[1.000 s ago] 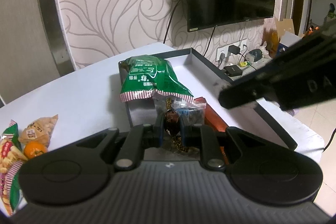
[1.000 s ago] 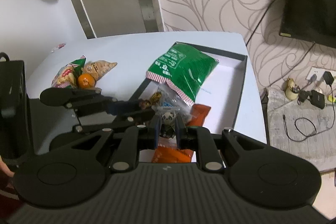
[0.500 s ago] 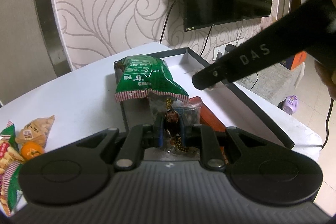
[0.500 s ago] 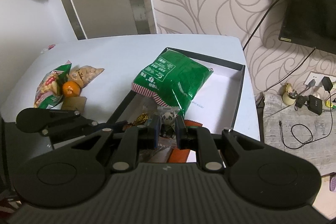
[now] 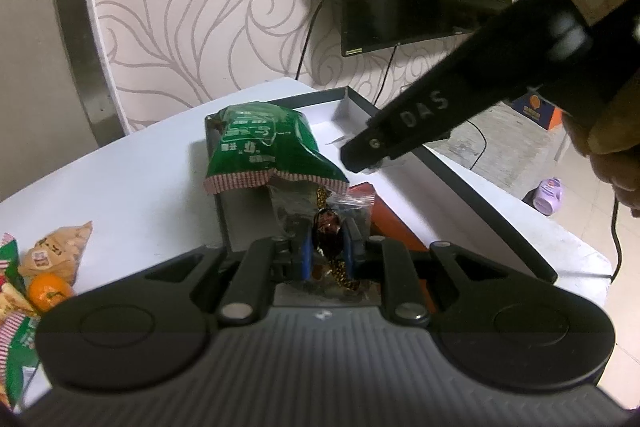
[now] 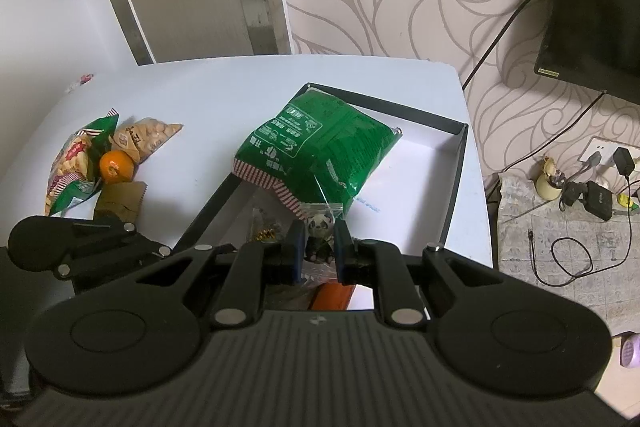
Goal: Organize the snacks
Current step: 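Lower both candies into the box and open both grippers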
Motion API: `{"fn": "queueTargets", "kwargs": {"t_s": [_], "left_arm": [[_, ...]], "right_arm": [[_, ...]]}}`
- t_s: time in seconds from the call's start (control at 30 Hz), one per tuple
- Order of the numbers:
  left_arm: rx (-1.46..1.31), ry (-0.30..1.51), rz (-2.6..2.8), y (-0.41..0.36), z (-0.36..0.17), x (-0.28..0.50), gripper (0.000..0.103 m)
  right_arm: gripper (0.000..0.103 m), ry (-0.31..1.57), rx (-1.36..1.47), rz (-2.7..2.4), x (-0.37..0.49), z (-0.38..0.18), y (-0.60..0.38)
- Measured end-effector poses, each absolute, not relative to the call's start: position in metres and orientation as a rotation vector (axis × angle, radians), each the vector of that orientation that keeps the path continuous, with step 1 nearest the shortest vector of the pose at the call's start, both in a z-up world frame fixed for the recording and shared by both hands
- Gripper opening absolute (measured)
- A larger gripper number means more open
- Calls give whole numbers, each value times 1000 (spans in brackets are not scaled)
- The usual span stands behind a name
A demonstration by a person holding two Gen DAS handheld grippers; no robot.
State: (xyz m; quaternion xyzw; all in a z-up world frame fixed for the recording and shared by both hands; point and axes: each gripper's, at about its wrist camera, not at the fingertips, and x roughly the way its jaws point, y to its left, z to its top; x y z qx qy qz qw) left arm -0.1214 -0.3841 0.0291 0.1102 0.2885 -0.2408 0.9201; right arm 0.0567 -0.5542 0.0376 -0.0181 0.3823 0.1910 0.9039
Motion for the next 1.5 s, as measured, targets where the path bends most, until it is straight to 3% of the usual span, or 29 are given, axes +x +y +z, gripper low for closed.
{"fn": "queueTargets", "kwargs": {"t_s": [0.97,1.0,1.1,1.13,1.5], "left_arm": [[255,589,-537,-392,26,-133,20],[254,594,-536,-393,26,-133,28],[249,587,-522,-393,27,-135,55],[253,577,-522,-393,28,-137,57],[240,552,-541,-389,34,-137,59]], "right_arm": [[18,805,-66,366,57,34,-545],[19,800,-57,360,55,35,-546],[31,793,5,355,52,40,-553],[37,789,19,352,51,42,-555],[57,719,261,342,6,63,-587]]}}
